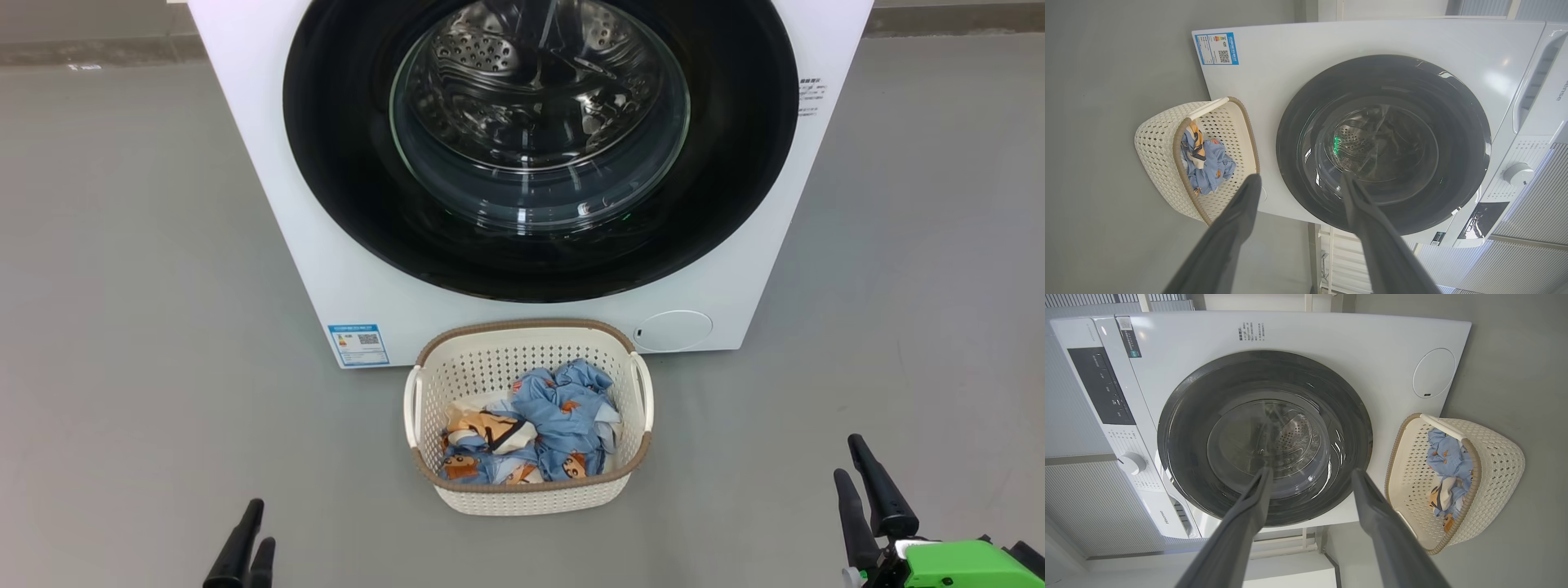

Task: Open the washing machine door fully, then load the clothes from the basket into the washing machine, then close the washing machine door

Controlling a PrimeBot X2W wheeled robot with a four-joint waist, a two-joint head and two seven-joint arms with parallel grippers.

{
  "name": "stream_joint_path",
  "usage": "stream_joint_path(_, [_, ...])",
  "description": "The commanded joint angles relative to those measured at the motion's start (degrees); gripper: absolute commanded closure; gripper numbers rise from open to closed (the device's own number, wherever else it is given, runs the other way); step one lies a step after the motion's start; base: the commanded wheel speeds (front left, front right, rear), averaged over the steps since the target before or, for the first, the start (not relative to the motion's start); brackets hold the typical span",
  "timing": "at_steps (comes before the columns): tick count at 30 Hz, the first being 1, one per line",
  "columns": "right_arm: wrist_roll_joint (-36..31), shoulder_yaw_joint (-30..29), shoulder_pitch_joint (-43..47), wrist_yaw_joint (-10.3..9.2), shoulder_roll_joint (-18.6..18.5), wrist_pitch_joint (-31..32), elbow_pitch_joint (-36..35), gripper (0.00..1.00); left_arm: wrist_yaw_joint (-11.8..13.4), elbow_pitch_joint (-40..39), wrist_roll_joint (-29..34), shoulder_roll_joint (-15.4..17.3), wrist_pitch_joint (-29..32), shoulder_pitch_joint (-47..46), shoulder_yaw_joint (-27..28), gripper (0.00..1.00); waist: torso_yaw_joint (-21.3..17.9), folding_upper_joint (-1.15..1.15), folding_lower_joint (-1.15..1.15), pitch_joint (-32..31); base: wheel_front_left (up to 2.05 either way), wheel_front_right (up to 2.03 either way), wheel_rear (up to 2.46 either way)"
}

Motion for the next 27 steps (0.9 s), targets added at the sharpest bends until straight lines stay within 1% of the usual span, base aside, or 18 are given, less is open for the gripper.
stream_joint_path(1, [-0.5,0.3,-1.6,0.01,-0.4,-0.4,-1.7,0.00,0.0,-1.4,0.1,0.7,-0.5,-1.9,0.1,0.00,0.0,0.00,0.06,0.0,0.00,0.00,0.00])
stream_joint_path(3, [-0.7,0.5,-1.8,0.02,-0.5,-0.6,-1.9,0.00,0.0,-1.6,0.2,0.7,-0.7,-2.1,0.0,0.00,0.0,0.00,0.13,-0.1,0.00,0.00,0.00])
stream_joint_path(5, [-0.9,0.6,-1.9,0.02,-0.5,-0.7,-1.9,0.00,0.0,-1.7,0.2,0.7,-0.9,-2.1,-0.1,0.00,0.0,0.00,0.13,-0.1,0.00,0.00,0.00])
stream_joint_path(9, [-1.7,1.1,-2.3,0.02,-0.7,-1.3,-2.3,0.00,0.0,-2.2,0.7,0.9,-1.5,-2.4,-0.4,0.00,-0.1,0.00,0.01,0.0,0.00,0.00,0.00])
stream_joint_path(16, [-3.5,2.1,-3.1,0.02,-1.4,-2.7,-2.8,0.00,0.0,-3.0,2.0,1.5,-2.9,-3.1,-1.3,0.00,-0.2,0.00,0.00,0.1,0.00,0.00,0.00])
stream_joint_path(27, [-8.2,4.0,-4.4,0.03,-2.6,-5.0,-3.3,0.00,-0.1,-4.6,6.1,2.7,-5.1,-4.1,-2.8,0.00,-0.3,0.00,0.00,0.1,0.00,0.00,0.00])
